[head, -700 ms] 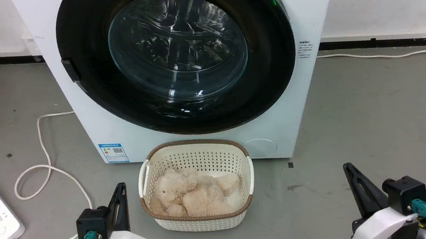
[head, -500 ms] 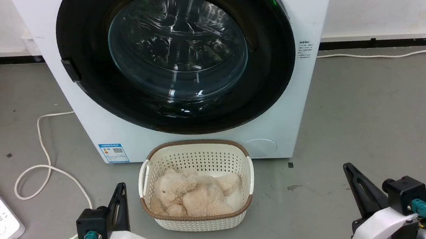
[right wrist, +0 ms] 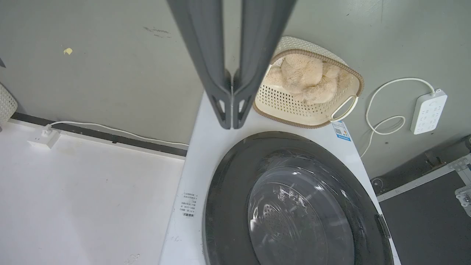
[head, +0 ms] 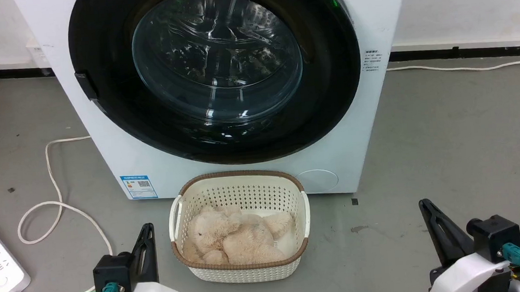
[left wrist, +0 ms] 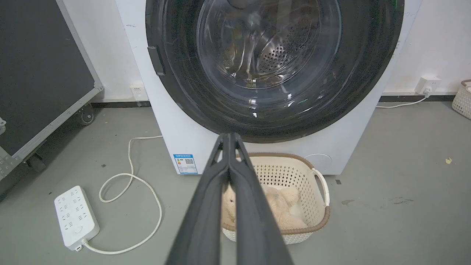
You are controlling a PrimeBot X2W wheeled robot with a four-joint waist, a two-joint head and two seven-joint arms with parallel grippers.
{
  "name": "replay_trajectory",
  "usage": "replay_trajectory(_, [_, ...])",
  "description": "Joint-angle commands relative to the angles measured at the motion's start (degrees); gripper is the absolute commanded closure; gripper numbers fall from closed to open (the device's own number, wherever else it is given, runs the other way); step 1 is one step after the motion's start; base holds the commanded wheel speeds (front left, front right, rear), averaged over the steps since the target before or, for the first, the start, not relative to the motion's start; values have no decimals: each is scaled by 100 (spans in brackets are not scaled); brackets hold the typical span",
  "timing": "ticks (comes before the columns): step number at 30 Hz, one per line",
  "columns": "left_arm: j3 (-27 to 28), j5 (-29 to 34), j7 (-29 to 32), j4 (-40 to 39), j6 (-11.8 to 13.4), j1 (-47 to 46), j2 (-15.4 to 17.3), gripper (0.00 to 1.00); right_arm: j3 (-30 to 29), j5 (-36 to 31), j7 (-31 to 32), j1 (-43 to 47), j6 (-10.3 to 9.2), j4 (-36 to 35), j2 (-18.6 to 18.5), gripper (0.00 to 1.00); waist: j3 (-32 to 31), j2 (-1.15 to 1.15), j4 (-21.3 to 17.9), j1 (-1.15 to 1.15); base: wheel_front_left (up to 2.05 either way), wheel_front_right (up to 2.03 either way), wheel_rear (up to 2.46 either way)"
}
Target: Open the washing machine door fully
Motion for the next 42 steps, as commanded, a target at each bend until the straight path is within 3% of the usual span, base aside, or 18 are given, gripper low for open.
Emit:
replay_trajectory(1, [10, 17, 2, -23, 16, -85, 1, 100, -1, -43, 2, -67, -5, -29, 27, 100, 0, 0, 0, 0, 0, 0, 0])
replay_trajectory(17, [10, 17, 2, -23, 16, -85, 1, 100, -1, -43, 2, -67, -5, -29, 27, 100, 0, 0, 0, 0, 0, 0, 0])
replay_trajectory(18, [-3, -2, -3, 1, 0, 2, 0, 0, -1, 4, -2, 1, 0, 1, 0, 0, 0, 0, 0, 0, 0, 0, 0])
replay_trajectory(42, [-187, -141, -259, -106, 94, -97, 0, 0, -5, 97, -259, -212, -1, -90, -43, 0, 273, 0, 46, 0, 0, 0, 0])
